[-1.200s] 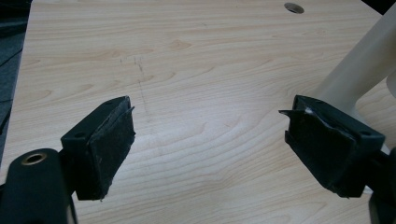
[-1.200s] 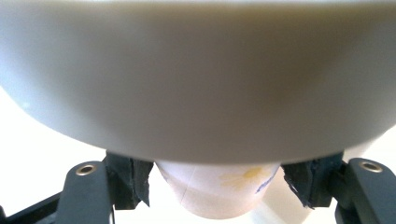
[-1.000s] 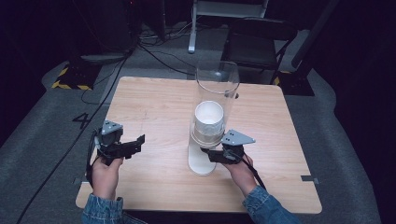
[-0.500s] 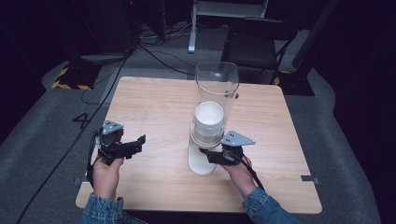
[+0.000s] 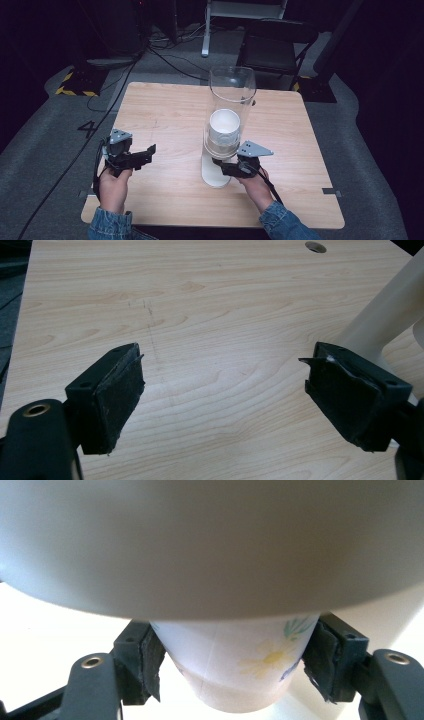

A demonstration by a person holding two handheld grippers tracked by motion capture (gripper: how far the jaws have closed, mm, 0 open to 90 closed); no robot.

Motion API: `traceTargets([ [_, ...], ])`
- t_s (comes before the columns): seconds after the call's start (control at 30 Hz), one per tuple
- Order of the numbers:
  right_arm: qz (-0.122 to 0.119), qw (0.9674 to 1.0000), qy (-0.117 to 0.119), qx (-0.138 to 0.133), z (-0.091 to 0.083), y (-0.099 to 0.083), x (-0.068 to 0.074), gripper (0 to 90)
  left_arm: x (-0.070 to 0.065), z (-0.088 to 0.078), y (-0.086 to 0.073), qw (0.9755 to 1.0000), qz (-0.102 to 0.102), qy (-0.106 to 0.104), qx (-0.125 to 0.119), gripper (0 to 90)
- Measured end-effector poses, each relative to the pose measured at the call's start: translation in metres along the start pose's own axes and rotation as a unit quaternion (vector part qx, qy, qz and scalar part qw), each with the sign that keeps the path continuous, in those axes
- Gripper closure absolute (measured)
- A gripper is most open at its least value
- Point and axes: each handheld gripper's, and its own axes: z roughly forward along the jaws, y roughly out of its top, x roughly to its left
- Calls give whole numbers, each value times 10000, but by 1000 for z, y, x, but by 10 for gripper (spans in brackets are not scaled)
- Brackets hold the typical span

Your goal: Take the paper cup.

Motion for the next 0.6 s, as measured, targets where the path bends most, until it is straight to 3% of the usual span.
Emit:
traceTargets([
  [0.1, 35, 10000, 24, -21, 0, -1, 0, 325, 0, 0, 0, 10000, -13, 6, -17, 156],
  [0.27, 369, 9988, 319, 103, 3, -3, 0, 331, 0, 0, 0, 10000, 3, -2, -8, 156],
  [0.37, 241, 9991, 254, 233, 5, -5, 0, 331, 1, 0, 0, 10000, -17, 12, -7, 156],
  [0.6, 48, 9996, 129, 253, 7, -11, 1, 329, 1, 0, 0, 10000, -16, 25, -18, 156],
])
